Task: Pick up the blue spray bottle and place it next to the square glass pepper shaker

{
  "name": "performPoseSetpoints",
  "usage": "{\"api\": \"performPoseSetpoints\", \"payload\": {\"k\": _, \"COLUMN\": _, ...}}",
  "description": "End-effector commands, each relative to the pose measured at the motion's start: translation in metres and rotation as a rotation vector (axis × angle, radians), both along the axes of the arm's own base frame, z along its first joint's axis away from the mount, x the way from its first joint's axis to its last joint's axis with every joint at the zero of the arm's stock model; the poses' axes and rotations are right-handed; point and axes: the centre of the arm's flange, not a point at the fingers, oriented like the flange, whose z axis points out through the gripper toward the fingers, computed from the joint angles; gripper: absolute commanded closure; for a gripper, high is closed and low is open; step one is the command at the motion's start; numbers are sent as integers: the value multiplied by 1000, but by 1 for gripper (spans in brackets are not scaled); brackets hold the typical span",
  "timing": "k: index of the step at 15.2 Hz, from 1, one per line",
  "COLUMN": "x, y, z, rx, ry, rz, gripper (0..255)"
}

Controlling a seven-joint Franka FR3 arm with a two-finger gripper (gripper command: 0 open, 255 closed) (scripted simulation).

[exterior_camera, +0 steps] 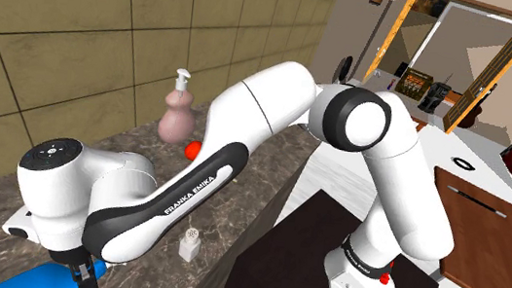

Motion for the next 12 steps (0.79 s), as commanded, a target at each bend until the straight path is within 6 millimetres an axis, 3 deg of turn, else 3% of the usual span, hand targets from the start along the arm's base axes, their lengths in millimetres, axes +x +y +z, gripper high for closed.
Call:
{"api": "performPoseSetpoints", "payload": {"k": 1, "x": 0, "y": 0, "z": 13, "rx": 0, "ry": 0, "rz": 0, "gripper": 0}}
{"api": "performPoseSetpoints", "payload": {"k": 4, "x": 1, "y": -2, "z": 50, "rx": 0, "ry": 0, "rz": 0, "gripper": 0}}
{"api": "performPoseSetpoints", "payload": {"k": 12, "x": 2, "y": -2, "z": 50, "rx": 0, "ry": 0, "rz": 0, "gripper": 0}}
